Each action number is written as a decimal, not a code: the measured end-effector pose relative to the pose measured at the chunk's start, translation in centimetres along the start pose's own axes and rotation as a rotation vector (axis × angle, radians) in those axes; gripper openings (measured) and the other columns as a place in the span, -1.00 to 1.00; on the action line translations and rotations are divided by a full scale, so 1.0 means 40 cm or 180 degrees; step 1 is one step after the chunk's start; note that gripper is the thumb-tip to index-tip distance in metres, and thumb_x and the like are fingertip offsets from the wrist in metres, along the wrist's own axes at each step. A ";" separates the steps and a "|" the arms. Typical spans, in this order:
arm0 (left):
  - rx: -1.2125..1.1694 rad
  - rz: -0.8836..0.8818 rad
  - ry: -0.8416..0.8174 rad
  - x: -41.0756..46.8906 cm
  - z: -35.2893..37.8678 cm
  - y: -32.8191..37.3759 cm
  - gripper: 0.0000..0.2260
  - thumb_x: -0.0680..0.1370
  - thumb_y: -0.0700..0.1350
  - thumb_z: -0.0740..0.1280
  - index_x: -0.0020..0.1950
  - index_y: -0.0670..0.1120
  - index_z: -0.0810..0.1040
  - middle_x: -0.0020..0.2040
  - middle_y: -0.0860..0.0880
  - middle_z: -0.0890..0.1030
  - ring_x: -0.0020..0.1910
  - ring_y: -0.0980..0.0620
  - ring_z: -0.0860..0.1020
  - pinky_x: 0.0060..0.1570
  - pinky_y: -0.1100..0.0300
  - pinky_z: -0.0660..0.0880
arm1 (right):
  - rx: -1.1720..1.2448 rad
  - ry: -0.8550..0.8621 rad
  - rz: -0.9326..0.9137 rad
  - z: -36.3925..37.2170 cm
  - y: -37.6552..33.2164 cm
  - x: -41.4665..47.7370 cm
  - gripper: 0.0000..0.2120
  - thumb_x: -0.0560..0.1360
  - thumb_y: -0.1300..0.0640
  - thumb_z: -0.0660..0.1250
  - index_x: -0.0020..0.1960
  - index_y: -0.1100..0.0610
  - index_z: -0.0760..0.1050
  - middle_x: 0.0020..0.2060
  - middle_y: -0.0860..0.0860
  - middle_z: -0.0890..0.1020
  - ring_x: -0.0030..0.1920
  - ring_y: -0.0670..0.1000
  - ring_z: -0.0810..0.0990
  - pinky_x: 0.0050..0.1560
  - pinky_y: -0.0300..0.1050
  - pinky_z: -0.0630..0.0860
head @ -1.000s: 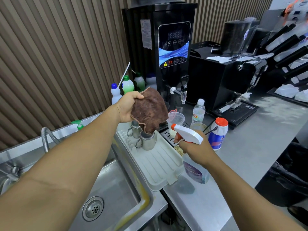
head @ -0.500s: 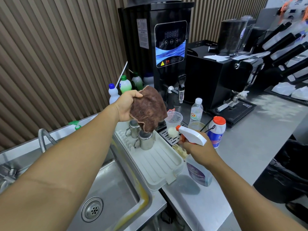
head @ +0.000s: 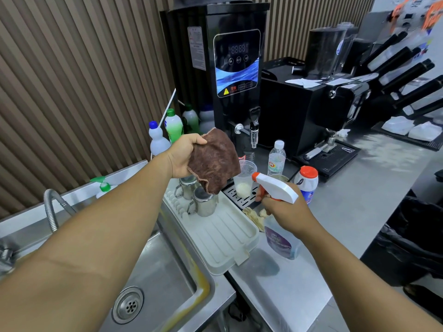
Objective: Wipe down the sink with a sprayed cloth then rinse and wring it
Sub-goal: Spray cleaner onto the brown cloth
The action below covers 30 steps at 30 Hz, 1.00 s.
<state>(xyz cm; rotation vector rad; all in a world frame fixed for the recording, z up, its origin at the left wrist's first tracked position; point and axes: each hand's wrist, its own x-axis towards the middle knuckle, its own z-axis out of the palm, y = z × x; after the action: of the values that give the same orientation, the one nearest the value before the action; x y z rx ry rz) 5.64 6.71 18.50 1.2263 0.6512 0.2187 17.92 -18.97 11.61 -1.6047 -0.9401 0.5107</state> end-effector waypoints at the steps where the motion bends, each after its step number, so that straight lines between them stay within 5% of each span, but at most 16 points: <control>1: 0.0002 -0.0007 -0.0006 0.000 0.004 0.000 -0.75 0.56 -0.06 0.14 0.07 -0.10 0.56 -0.02 -0.14 0.65 -0.05 -0.16 0.61 -0.03 0.01 0.55 | -0.0047 -0.0054 -0.0047 0.004 -0.004 0.000 -0.57 0.25 0.04 0.32 0.04 0.24 0.61 -0.24 0.27 0.57 -0.29 0.19 0.50 -0.27 0.22 0.52; 6: 0.0003 -0.0021 -0.0024 0.000 0.011 0.004 -0.74 0.57 -0.06 0.13 0.09 -0.12 0.54 -0.02 -0.15 0.64 -0.05 -0.16 0.60 -0.04 0.02 0.55 | -0.0101 0.0010 -0.0070 0.004 -0.010 -0.003 -0.57 0.26 0.02 0.32 0.05 0.22 0.61 -0.22 0.27 0.58 -0.25 0.25 0.51 -0.26 0.20 0.52; 9: 0.0029 0.0003 -0.0032 0.002 0.009 0.006 -0.73 0.57 -0.06 0.13 0.09 -0.13 0.55 -0.03 -0.15 0.65 -0.05 -0.16 0.60 -0.03 0.02 0.54 | -0.0169 0.0000 -0.0028 -0.006 -0.006 -0.004 -0.82 0.33 0.22 0.36 -0.13 0.04 0.65 -0.25 0.21 0.59 -0.29 0.11 0.53 -0.26 0.09 0.52; 19: 0.0011 -0.0085 0.0007 0.022 0.016 -0.011 -0.72 0.55 -0.06 0.14 0.15 -0.12 0.53 0.03 -0.17 0.62 -0.03 -0.17 0.59 0.07 0.00 0.50 | 0.0145 0.0241 0.0035 -0.018 -0.014 0.014 -0.94 0.35 0.26 0.33 -0.21 0.26 0.54 -0.33 0.26 0.56 -0.36 0.17 0.55 -0.28 0.02 0.52; 26: 0.0103 -0.0075 -0.0022 0.028 0.022 -0.017 -0.71 0.56 -0.06 0.13 0.14 -0.13 0.55 0.00 -0.16 0.65 -0.05 -0.16 0.61 0.00 0.02 0.54 | 0.0435 0.0465 0.0043 -0.027 0.008 0.009 -0.69 0.34 0.27 0.31 0.04 0.10 0.64 -0.12 0.17 0.66 -0.25 -0.03 0.59 -0.25 -0.15 0.56; 30: 0.0102 -0.0128 -0.0038 0.032 0.024 -0.032 -0.73 0.56 -0.06 0.12 0.04 -0.11 0.58 -0.05 -0.14 0.66 -0.11 -0.15 0.63 -0.06 0.05 0.54 | 0.0273 0.0563 0.0024 -0.043 0.041 -0.008 -0.52 0.41 0.45 0.34 -0.05 -0.17 0.56 -0.19 -0.04 0.60 -0.24 -0.16 0.53 -0.26 -0.31 0.49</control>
<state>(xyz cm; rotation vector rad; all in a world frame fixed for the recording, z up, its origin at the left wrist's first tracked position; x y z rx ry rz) 6.98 6.15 17.06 1.2432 0.6706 0.1680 19.51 -20.32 10.45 -1.5489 -0.7699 0.4019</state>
